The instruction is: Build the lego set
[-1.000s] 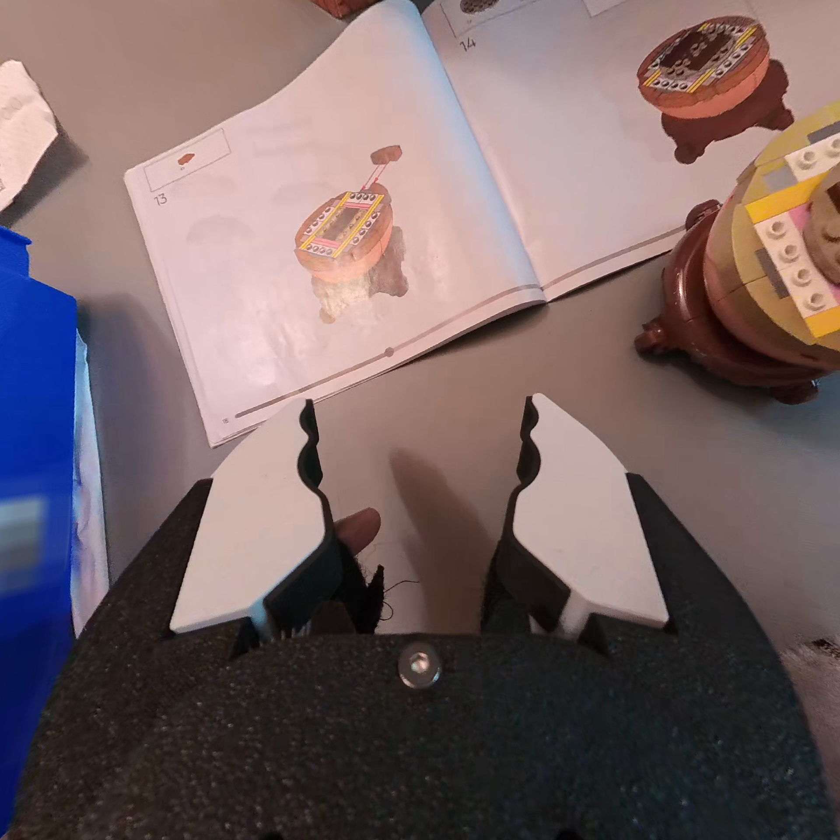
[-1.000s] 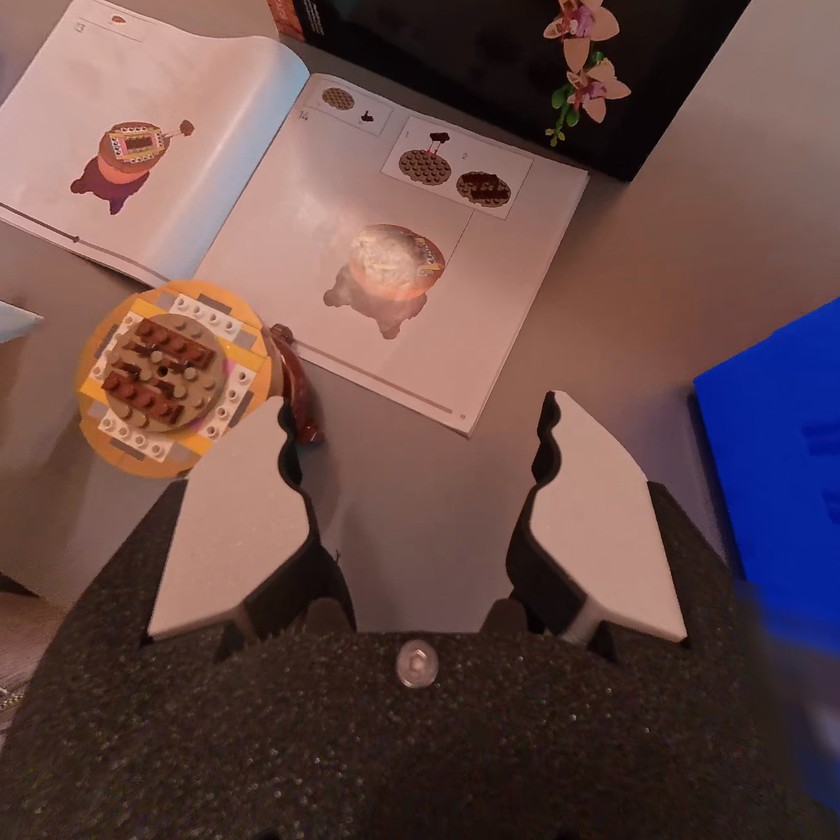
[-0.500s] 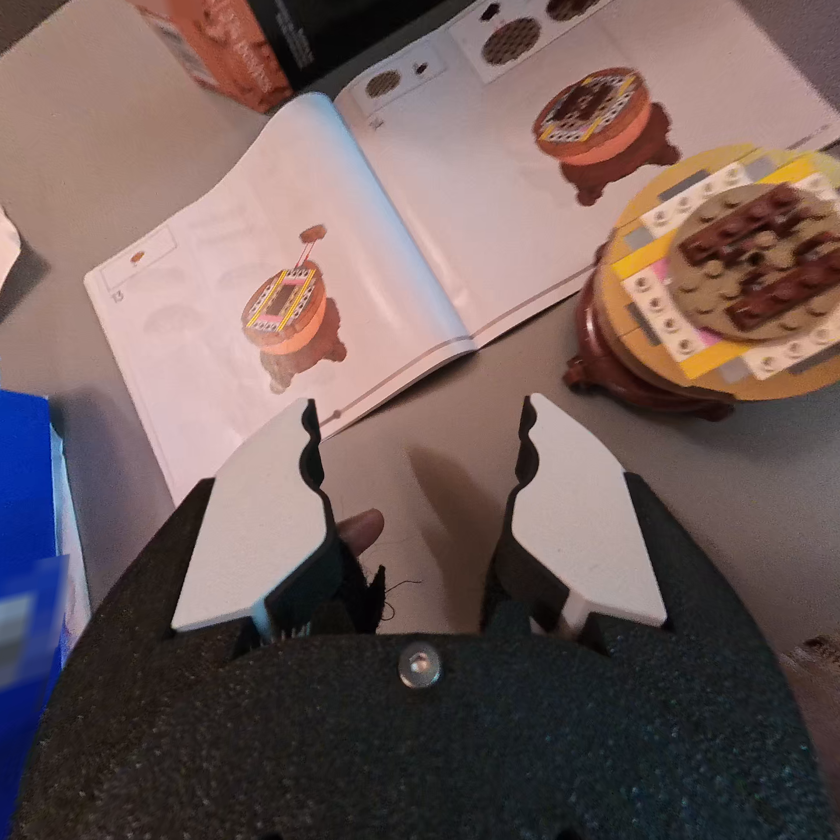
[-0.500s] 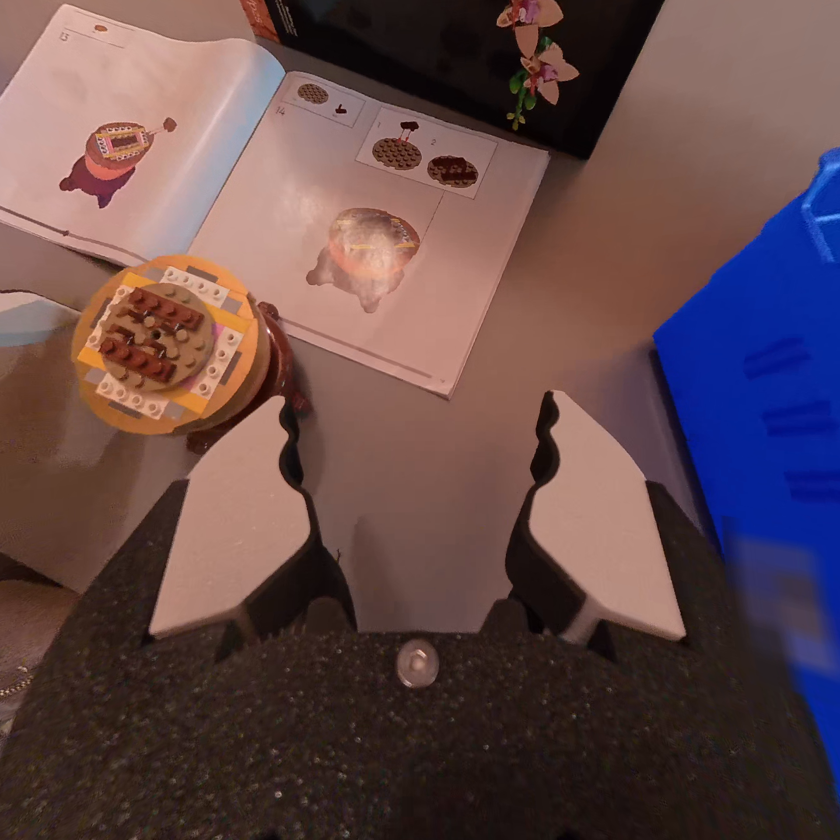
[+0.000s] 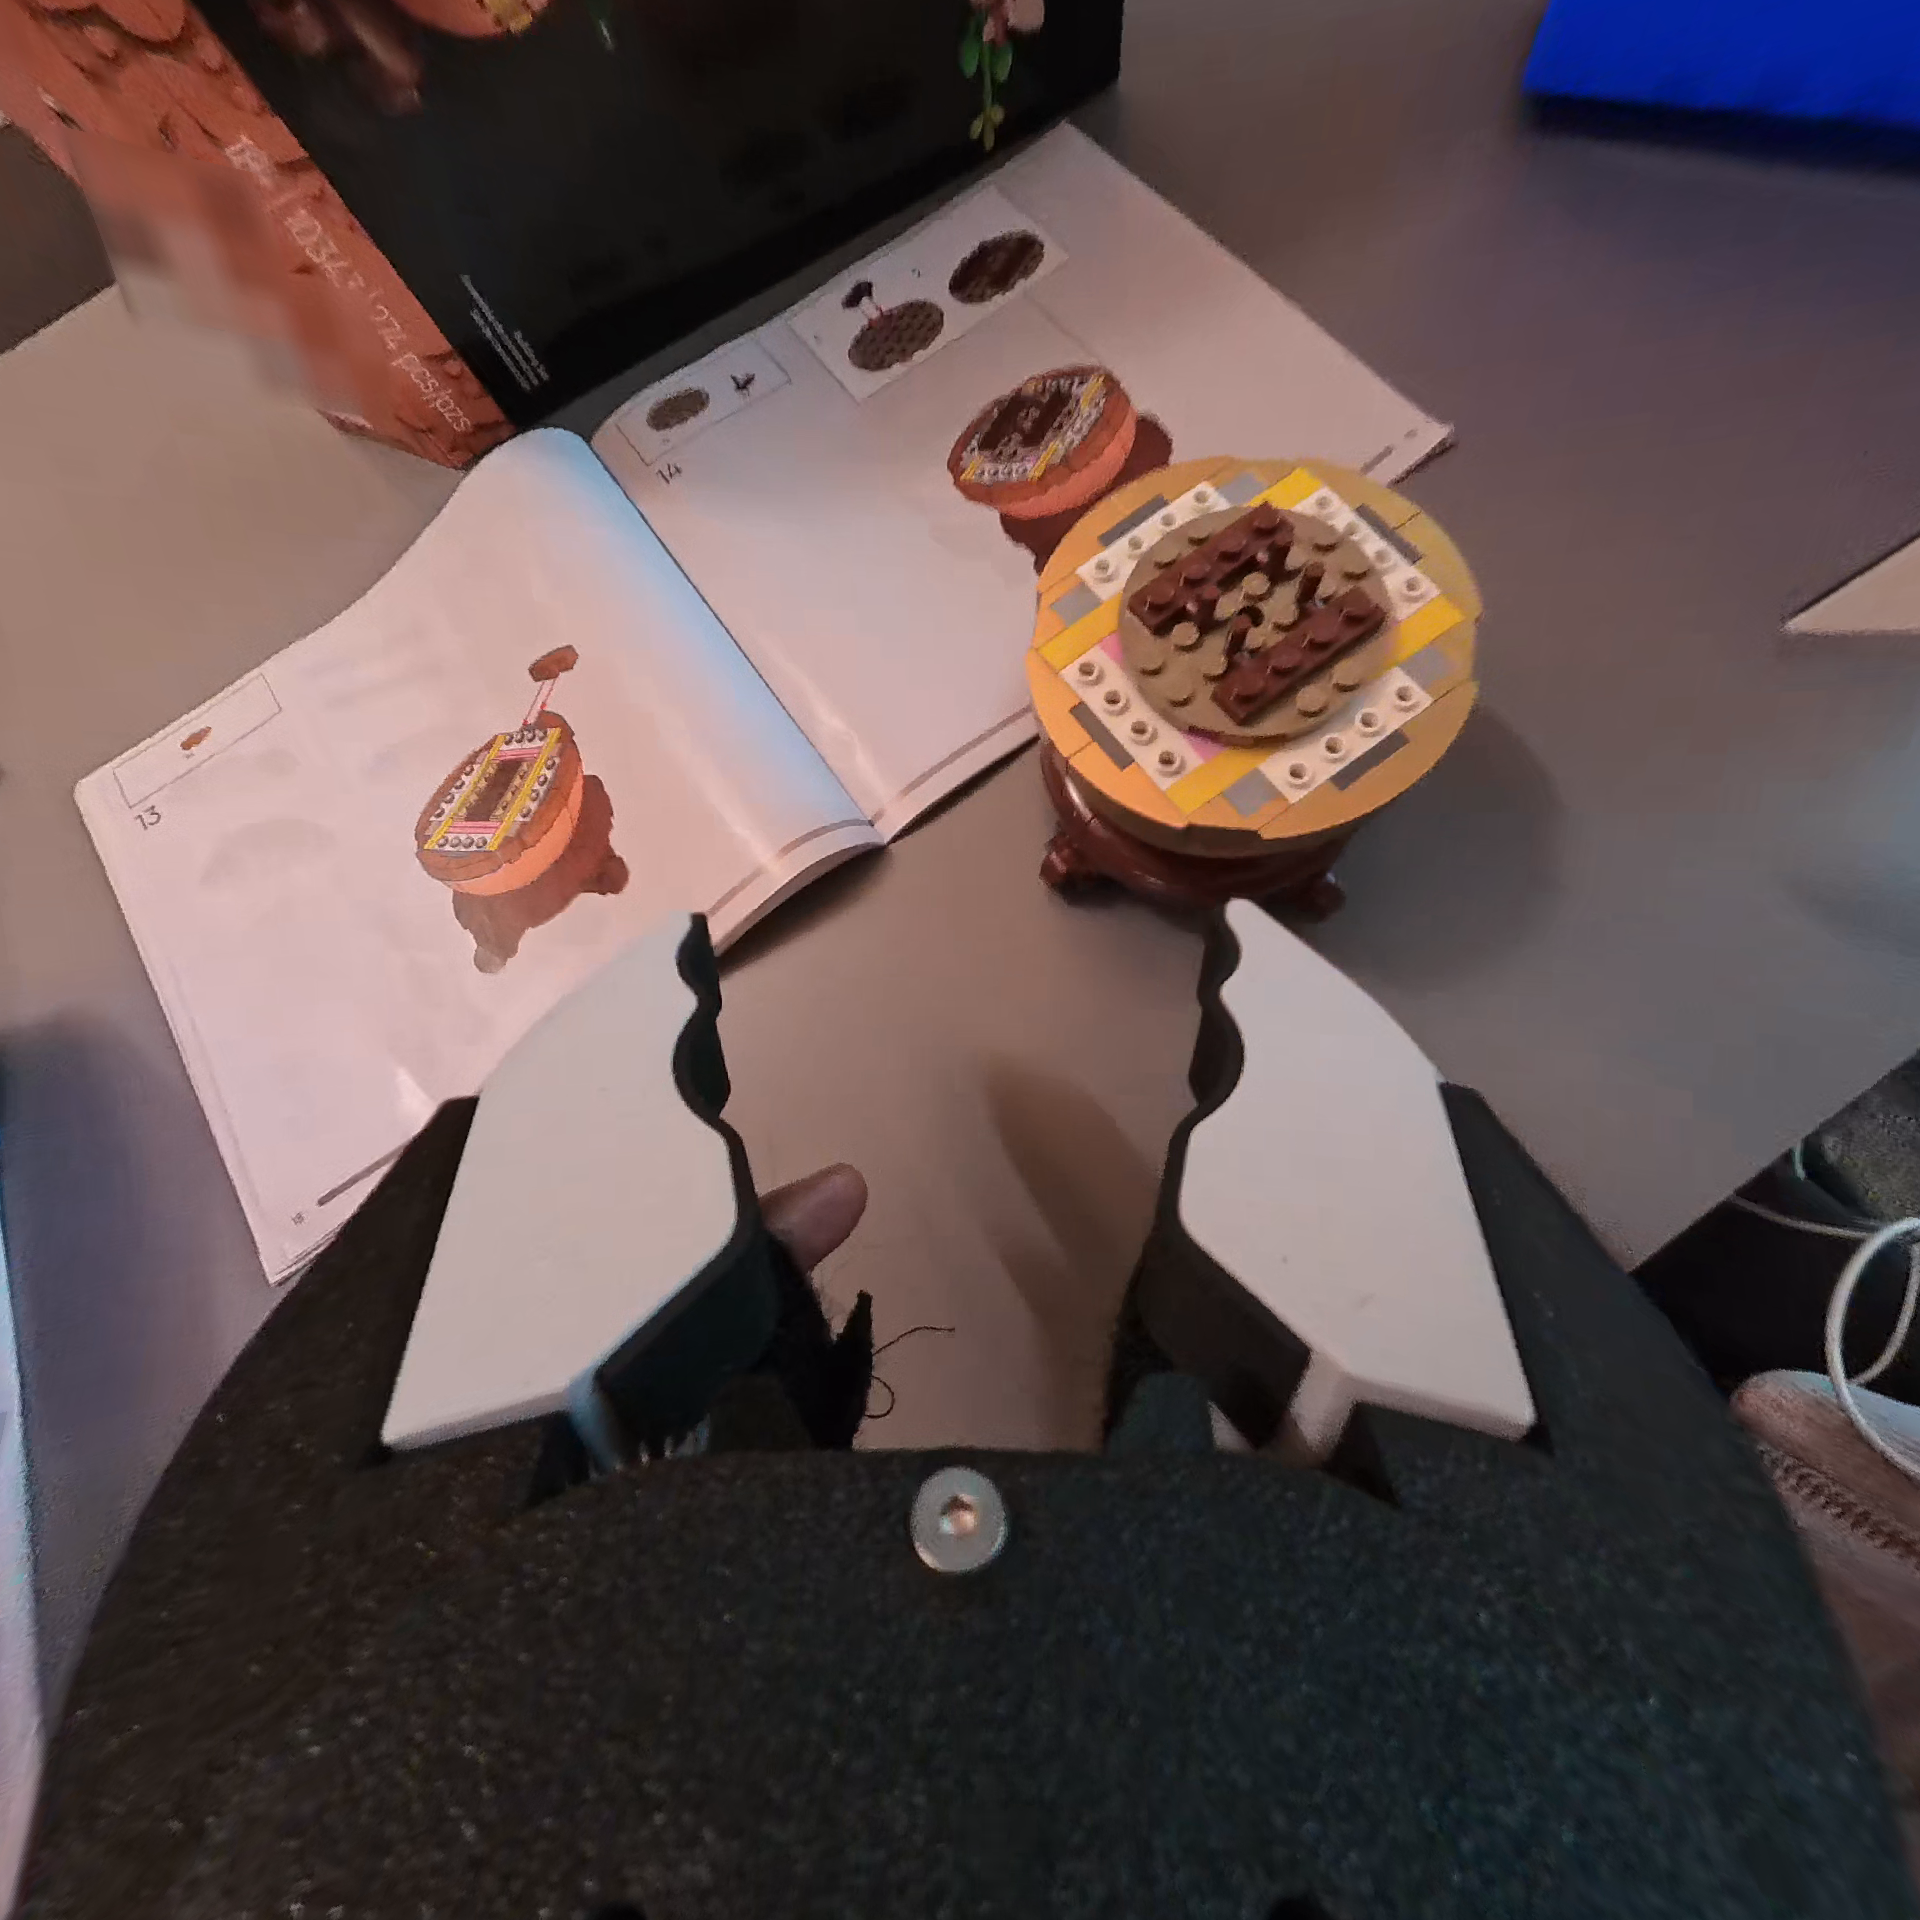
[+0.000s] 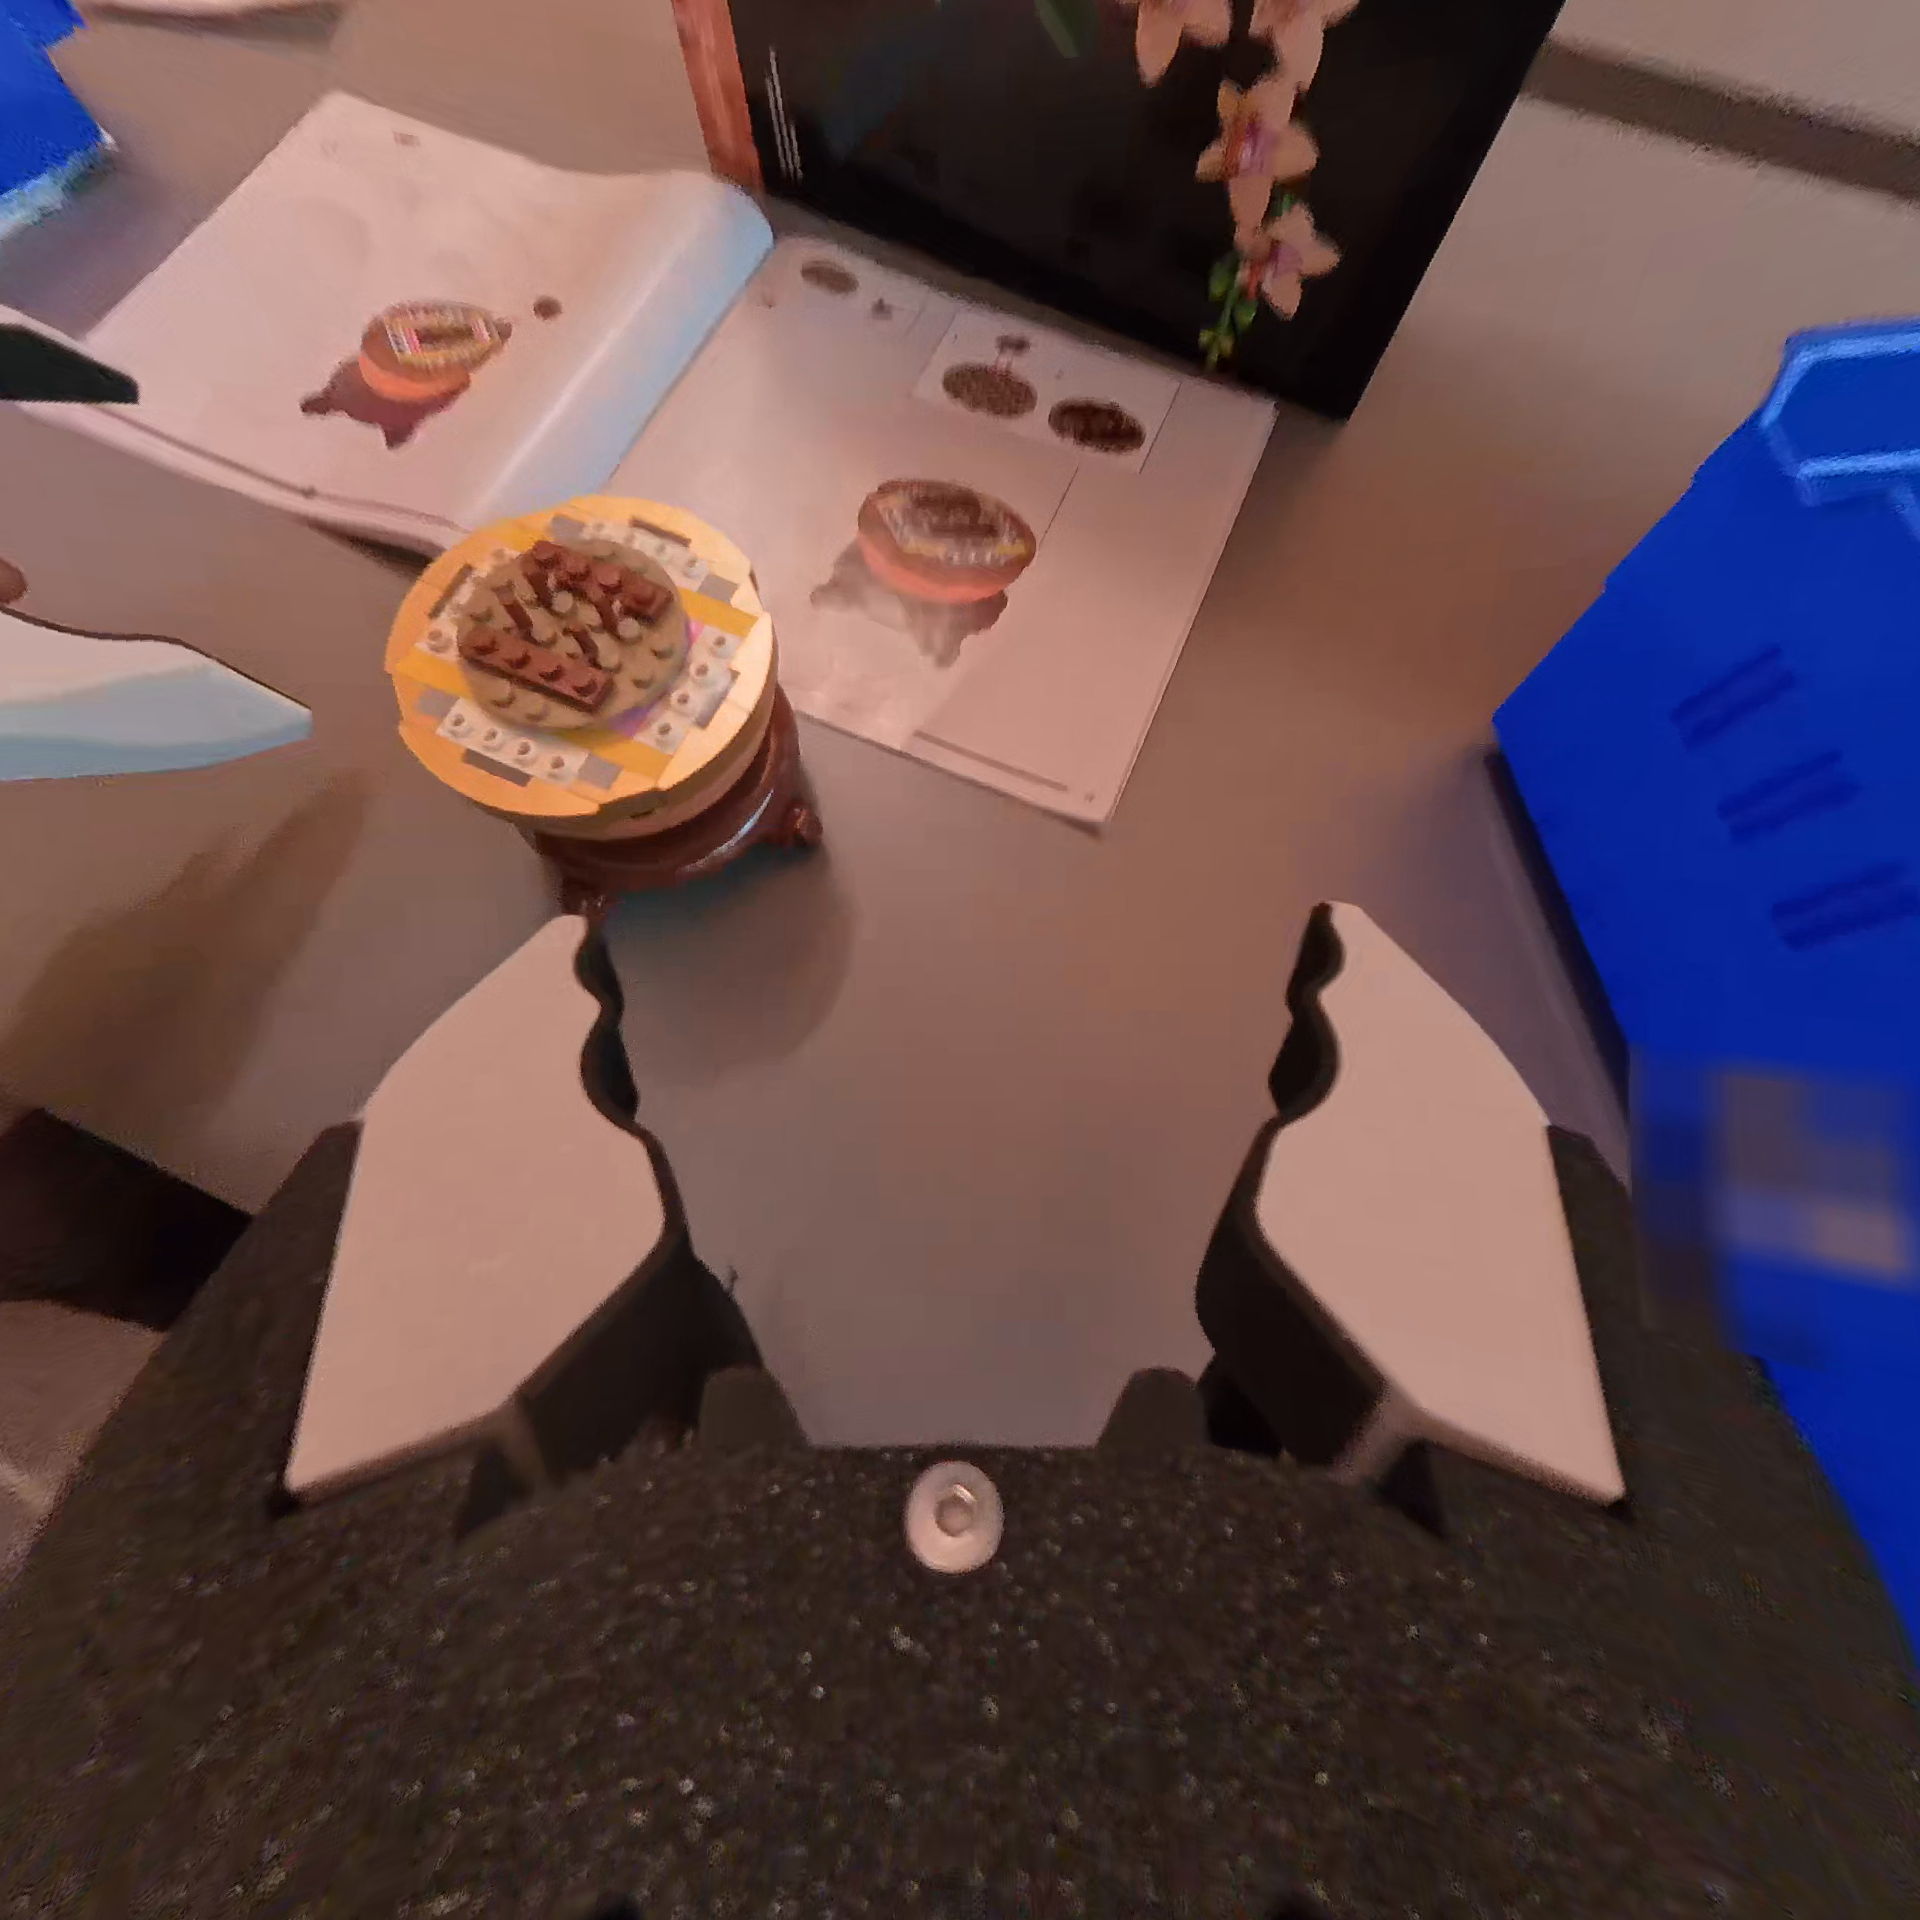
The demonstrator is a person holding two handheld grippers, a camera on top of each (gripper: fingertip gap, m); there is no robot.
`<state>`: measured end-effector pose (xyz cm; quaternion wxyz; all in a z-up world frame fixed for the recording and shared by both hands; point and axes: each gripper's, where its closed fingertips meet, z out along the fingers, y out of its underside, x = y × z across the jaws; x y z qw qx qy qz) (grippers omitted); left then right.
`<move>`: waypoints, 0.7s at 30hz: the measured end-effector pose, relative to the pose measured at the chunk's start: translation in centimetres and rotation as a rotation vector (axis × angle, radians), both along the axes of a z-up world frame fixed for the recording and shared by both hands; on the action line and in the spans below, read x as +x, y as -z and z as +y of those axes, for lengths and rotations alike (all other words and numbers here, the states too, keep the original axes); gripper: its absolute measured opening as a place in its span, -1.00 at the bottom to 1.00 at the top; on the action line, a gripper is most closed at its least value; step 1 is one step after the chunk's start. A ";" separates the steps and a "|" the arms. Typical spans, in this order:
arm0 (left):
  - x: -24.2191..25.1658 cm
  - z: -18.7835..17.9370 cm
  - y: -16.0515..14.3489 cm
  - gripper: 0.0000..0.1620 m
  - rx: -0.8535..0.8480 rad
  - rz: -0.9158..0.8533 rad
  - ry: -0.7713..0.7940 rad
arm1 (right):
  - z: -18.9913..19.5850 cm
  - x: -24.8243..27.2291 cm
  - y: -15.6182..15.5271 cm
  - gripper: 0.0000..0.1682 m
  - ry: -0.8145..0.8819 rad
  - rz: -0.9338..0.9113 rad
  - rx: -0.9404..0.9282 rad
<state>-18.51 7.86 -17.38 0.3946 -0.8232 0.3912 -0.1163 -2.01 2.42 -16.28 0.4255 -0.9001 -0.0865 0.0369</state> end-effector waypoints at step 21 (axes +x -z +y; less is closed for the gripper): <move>-3.6 2.9 -9.5 -0.66 0.444 -0.700 0.241 | 0.3 -2.1 -17.7 -0.99 -0.320 -0.069 1.193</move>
